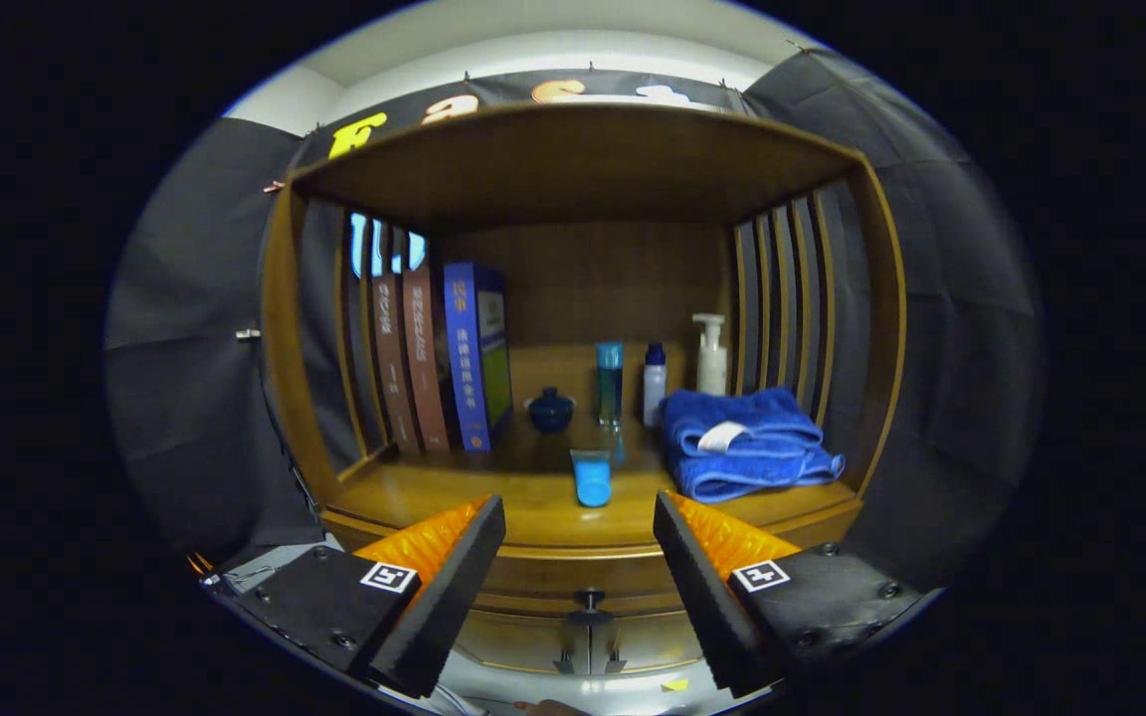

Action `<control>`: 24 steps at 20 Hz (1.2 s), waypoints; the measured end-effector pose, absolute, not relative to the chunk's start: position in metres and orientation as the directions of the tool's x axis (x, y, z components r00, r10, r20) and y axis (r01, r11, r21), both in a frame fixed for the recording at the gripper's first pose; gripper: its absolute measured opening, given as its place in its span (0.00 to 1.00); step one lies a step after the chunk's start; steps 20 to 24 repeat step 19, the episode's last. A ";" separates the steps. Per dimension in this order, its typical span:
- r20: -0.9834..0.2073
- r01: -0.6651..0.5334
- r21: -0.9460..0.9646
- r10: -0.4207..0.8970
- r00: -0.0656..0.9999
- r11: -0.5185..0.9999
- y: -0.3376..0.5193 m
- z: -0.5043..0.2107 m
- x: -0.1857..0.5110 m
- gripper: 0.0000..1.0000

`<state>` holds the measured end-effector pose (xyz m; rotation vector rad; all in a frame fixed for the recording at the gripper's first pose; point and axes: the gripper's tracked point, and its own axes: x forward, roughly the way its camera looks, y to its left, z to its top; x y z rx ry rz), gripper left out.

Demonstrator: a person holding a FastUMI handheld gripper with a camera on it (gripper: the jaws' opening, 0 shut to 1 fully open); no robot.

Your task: Pull open the drawer, take out the items inside it, and place them on the countertop above the cabinet.

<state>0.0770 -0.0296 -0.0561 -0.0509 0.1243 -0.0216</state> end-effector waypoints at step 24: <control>0.126 0.065 -0.097 -0.053 0.991 0.993 -0.008 0.070 -0.028 0.99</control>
